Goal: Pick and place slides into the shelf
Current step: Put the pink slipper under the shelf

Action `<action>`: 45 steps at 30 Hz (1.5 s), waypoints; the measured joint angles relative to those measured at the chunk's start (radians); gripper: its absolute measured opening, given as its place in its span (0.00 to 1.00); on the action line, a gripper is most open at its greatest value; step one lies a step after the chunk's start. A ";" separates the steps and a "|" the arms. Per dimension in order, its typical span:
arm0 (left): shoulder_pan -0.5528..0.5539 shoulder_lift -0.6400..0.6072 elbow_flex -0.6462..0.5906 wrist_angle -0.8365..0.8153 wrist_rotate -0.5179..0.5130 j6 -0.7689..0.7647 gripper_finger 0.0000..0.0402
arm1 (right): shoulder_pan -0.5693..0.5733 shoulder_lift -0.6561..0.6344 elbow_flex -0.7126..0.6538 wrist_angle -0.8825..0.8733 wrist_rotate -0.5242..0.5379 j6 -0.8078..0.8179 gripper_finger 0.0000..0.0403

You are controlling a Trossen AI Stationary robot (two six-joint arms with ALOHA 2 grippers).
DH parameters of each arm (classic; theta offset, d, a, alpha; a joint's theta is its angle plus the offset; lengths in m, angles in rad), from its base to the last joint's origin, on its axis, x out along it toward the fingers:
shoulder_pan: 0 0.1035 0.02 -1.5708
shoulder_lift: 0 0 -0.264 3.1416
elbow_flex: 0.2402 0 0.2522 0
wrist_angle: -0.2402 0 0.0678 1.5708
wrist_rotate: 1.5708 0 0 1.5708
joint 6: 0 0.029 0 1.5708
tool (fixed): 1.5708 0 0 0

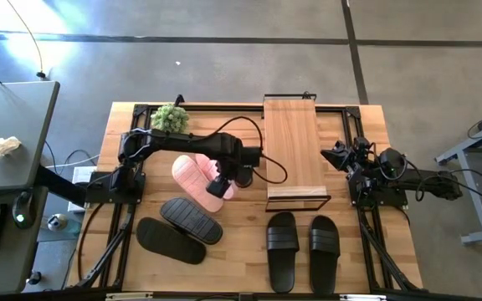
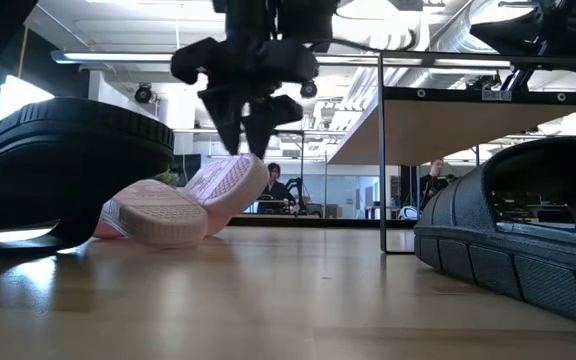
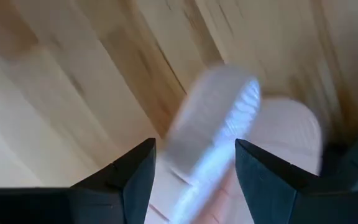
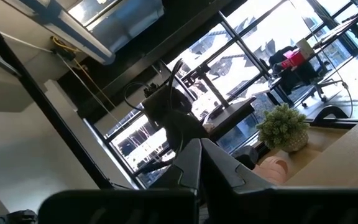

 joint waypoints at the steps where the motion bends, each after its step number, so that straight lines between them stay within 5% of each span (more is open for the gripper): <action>1: 0.000 0.003 0.001 0.002 0.004 0.001 0.51 | 0.000 0.000 0.000 -0.001 0.000 -0.004 0.00; 21: 0.000 0.055 0.001 0.012 -0.011 0.026 0.50 | 0.000 0.000 0.000 -0.013 0.000 -0.007 0.00; 34: 0.000 0.055 0.001 0.011 -0.025 0.024 0.12 | 0.000 0.000 0.000 -0.014 0.001 -0.007 0.00; 45: -0.078 0.047 0.109 -0.159 -0.278 -0.097 0.09 | 0.000 0.000 0.000 -0.015 0.003 -0.007 0.00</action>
